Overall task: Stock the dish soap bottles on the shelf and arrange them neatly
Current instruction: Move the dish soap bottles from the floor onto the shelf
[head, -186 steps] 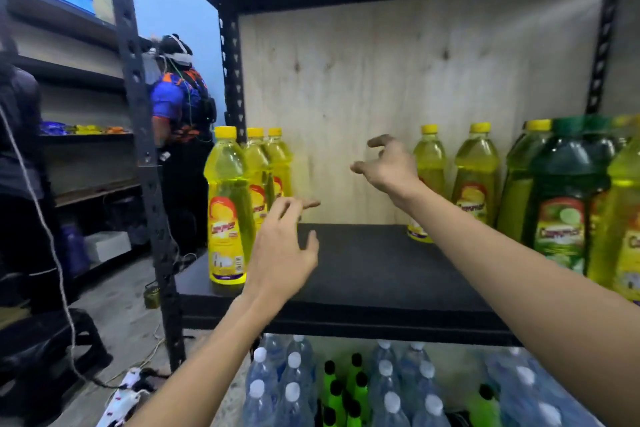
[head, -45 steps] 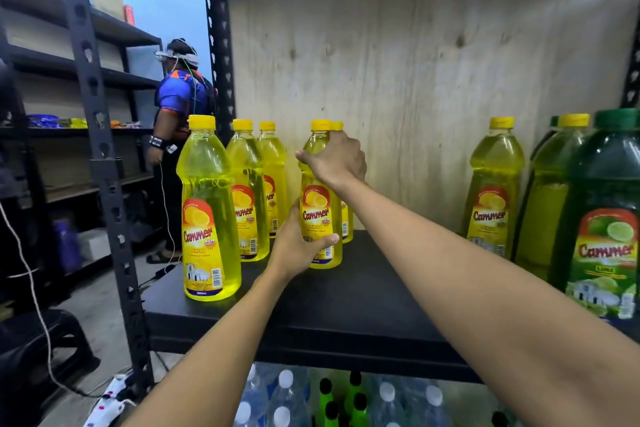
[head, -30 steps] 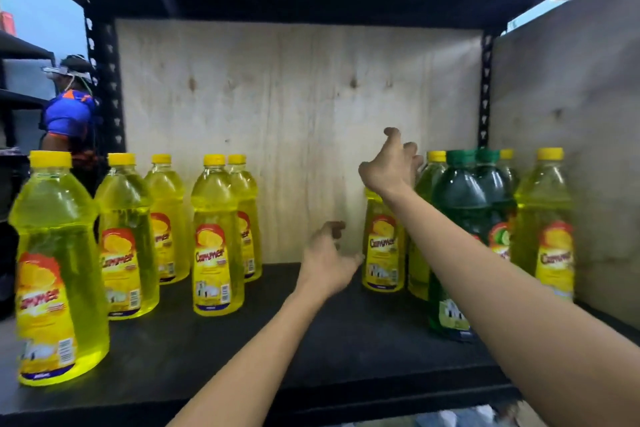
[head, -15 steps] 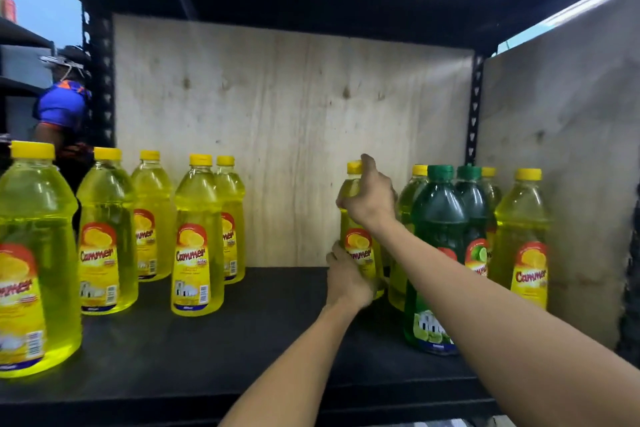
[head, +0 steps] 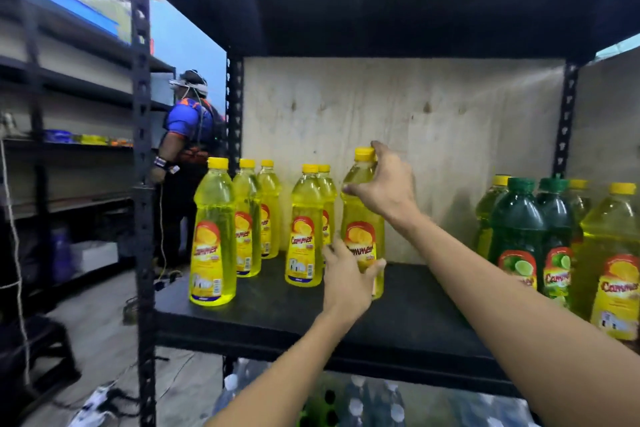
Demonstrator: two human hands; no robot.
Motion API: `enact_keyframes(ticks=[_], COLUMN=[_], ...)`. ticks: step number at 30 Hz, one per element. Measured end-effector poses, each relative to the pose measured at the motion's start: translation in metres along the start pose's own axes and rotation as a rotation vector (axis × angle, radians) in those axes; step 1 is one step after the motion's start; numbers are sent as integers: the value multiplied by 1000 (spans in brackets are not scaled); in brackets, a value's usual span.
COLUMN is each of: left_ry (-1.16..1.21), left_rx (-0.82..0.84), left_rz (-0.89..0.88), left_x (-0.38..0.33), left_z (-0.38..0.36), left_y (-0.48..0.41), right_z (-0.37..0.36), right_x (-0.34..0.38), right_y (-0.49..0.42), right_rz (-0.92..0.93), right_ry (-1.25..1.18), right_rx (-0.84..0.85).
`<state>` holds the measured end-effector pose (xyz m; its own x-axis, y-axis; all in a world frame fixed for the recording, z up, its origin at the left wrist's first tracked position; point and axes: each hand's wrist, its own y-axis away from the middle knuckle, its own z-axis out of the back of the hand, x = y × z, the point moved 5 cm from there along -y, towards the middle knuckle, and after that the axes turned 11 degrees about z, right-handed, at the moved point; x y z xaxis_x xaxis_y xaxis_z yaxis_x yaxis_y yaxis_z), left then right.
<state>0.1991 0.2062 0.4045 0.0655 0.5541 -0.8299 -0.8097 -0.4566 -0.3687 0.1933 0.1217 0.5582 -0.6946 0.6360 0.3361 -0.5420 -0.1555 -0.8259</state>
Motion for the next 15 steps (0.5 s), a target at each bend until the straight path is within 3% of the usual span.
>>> enact_keyframes(ticks=[7, 15], left_ry=[-137, -217], left_rx=[-21, 75], left_rz=[69, 94], left_x=[49, 75], left_z=[74, 95], left_y=[-5, -18], right_z=[-64, -98], right_x=[55, 63], right_y=[3, 1], right_rz=[-32, -59], right_ry=[-78, -35], right_rx=[82, 99])
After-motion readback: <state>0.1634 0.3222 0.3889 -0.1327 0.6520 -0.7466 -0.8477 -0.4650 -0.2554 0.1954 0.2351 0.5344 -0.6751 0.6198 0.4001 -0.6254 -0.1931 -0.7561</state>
